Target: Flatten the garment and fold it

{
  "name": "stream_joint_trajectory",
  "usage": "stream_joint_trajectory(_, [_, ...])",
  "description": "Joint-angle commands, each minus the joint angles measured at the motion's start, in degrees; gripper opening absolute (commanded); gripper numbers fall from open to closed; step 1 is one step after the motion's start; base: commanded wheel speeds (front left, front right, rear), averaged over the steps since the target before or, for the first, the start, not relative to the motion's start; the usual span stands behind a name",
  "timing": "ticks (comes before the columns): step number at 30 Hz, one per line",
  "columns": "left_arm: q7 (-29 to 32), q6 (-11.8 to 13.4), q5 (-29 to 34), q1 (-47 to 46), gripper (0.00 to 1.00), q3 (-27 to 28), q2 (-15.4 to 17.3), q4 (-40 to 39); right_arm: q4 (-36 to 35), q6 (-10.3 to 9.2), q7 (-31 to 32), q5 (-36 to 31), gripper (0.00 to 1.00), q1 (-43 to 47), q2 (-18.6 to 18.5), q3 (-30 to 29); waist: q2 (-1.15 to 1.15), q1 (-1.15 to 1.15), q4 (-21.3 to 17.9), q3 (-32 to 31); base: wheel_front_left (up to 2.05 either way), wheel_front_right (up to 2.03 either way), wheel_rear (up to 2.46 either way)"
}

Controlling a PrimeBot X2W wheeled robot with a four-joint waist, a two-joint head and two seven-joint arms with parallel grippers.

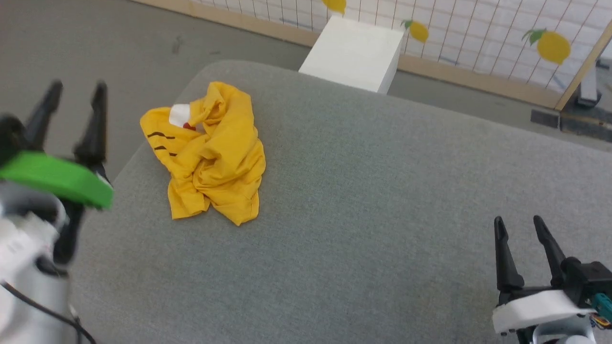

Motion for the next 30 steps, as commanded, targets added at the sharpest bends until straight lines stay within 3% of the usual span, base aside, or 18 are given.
stream_joint_trajectory(1, [1.0, -0.5, -2.1, -3.8, 1.0, 0.2, 2.1, 1.6, -0.1, -0.09, -0.8, -0.5, 1.0, -1.3, 0.0, -0.3, 0.0, 0.0, -0.6, 3.1, 0.0, 0.0, 0.0])
stream_joint_trajectory(8, [9.6, -0.9, -11.6, -16.2, 1.0, -3.7, 11.1, 12.3, -0.8, -0.1, -1.6, -2.3, 1.0, -4.5, 0.0, -0.8, 0.0, 0.0, -3.8, 9.5, 0.0, 0.0, 0.0])
stream_joint_trajectory(12, [17.6, -0.9, -18.1, -20.4, 1.0, -7.0, 13.4, 17.9, -1.3, -0.1, -1.8, -3.1, 1.0, -5.6, 0.0, -1.3, 0.0, 0.0, -6.1, 12.3, 0.0, 0.0, 0.0])
stream_joint_trajectory(20, [32.4, 0.1, -23.6, -24.3, 1.0, -10.0, 14.7, 27.0, -3.1, -0.1, -1.8, -4.1, 1.0, -7.4, 0.0, -1.7, 0.0, 0.0, -10.8, 18.0, 0.0, 0.0, 0.0])
stream_joint_trajectory(30, [38.4, 2.2, -27.4, -24.2, 1.0, -9.5, 13.7, 35.7, -5.2, -0.1, -1.8, -4.7, 1.0, -8.1, 0.0, -2.7, 0.0, 0.0, -15.2, 23.3, 0.0, 0.0, 0.0])
